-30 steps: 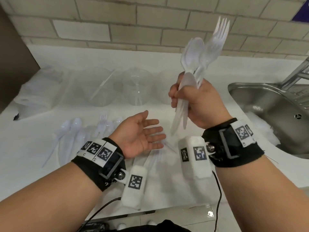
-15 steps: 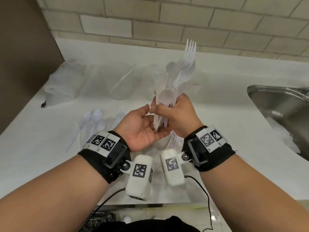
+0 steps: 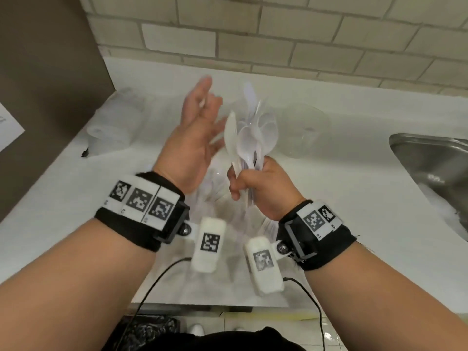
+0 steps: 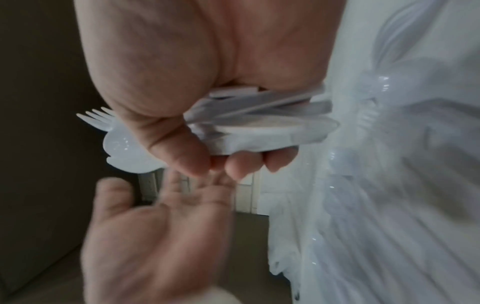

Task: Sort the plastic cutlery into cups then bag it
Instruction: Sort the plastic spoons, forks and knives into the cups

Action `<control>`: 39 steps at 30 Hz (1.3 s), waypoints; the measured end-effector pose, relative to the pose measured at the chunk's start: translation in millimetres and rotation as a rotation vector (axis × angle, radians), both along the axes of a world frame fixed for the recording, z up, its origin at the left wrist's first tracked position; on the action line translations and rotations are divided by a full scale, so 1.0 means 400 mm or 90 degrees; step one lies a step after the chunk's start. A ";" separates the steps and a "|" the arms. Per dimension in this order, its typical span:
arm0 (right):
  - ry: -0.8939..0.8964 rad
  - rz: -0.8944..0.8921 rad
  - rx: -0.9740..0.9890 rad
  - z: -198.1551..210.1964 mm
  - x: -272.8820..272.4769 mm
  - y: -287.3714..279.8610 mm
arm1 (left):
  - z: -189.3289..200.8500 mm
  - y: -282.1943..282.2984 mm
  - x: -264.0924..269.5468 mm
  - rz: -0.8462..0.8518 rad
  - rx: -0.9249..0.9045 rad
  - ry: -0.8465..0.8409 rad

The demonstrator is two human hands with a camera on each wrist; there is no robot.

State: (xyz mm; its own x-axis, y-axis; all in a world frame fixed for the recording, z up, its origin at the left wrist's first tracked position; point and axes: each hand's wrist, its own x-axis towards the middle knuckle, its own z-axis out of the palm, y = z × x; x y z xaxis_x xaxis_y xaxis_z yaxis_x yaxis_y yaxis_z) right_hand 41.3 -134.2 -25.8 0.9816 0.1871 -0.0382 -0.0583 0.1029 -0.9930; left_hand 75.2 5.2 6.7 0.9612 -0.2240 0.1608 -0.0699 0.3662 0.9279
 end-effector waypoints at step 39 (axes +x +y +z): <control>-0.082 -0.084 -0.318 0.033 0.039 0.056 | -0.048 0.046 0.057 0.096 -0.114 0.182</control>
State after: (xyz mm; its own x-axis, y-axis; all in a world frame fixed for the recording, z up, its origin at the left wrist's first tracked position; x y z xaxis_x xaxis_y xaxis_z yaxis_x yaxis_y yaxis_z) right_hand 56.9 -111.8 -12.7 0.9982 0.0510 0.0319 0.0491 -0.3859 -0.9212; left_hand 97.9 23.8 -12.5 0.9930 -0.0690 -0.0959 0.1179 0.5297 0.8400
